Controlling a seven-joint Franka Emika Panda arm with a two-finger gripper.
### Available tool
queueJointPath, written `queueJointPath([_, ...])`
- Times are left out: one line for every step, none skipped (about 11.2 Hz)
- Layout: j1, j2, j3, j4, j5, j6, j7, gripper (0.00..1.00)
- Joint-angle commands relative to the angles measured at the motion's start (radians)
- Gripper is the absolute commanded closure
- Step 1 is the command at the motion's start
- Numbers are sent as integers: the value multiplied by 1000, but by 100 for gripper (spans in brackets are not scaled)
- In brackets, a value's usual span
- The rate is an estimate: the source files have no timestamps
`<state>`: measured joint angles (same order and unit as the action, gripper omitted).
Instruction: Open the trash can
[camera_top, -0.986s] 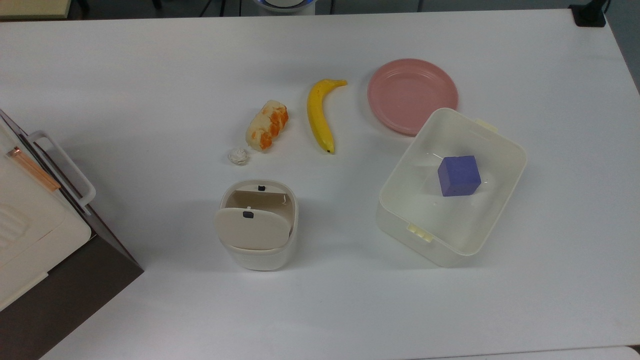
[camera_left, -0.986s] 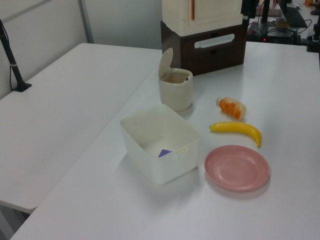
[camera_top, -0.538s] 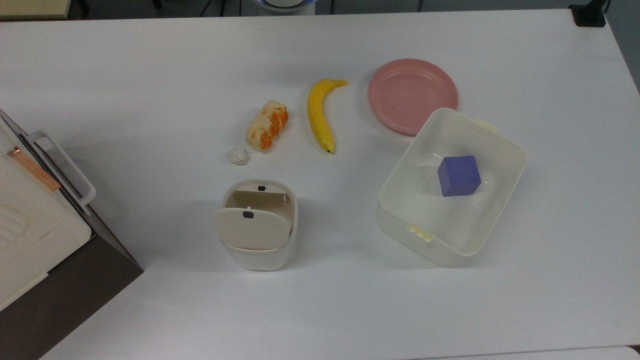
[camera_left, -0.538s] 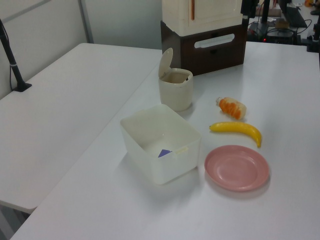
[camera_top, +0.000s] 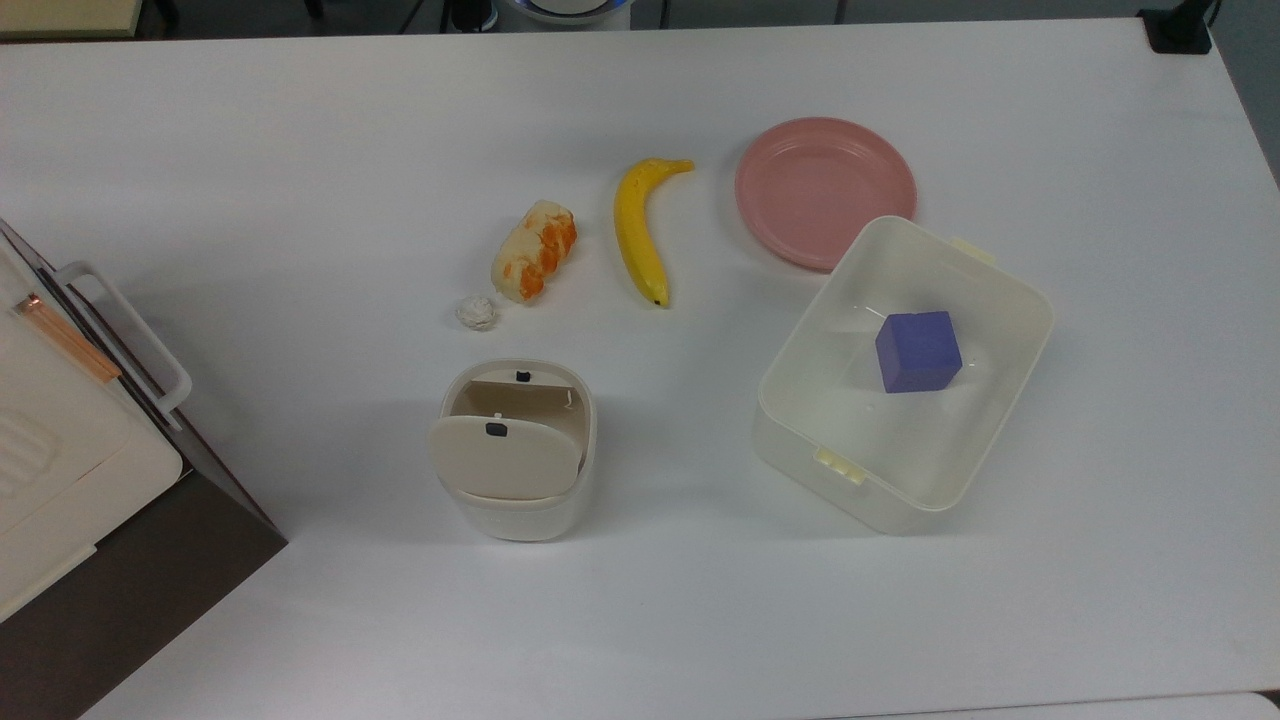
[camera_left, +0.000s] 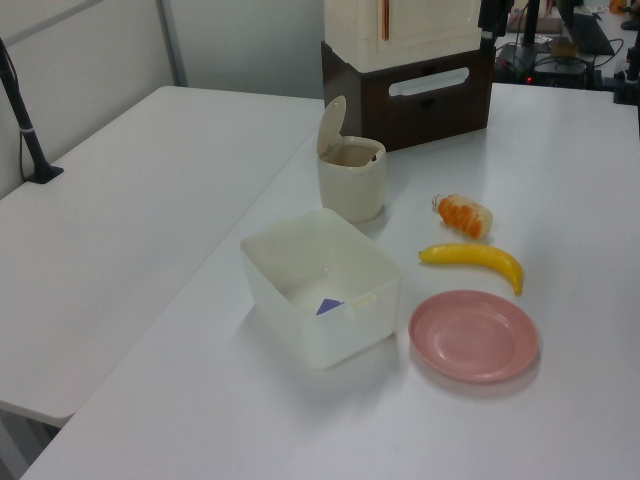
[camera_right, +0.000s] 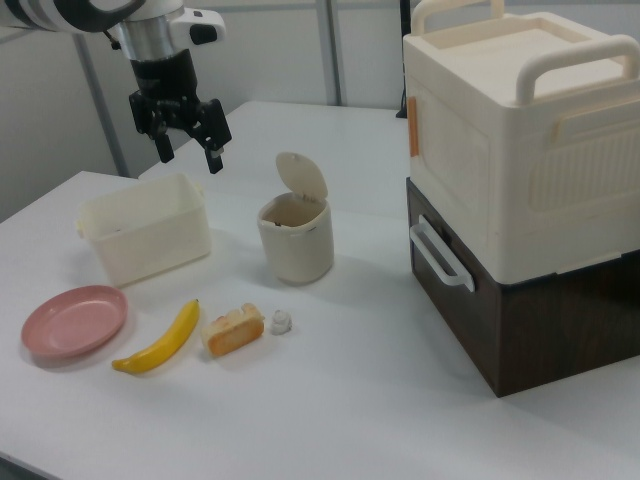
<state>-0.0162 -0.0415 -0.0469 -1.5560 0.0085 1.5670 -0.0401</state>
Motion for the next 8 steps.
queueJointPath([64, -18, -43, -26, 10, 28, -4, 0])
queueJointPath([64, -18, -44, -24, 10, 27, -4, 0])
queueJointPath([62, -18, -45, -24, 10, 28, -4, 0])
queueJointPath([62, -18, -45, -24, 10, 28, -4, 0])
queueJointPath([62, -18, -44, -26, 10, 28, -4, 0])
queueJointPath([52, -18, -44, -29, 11, 28, -4, 0])
queueJointPath([27, -18, -39, -27, 13, 28, -4, 0])
queueJointPath([21, -18, -34, -26, 13, 30, -6, 0])
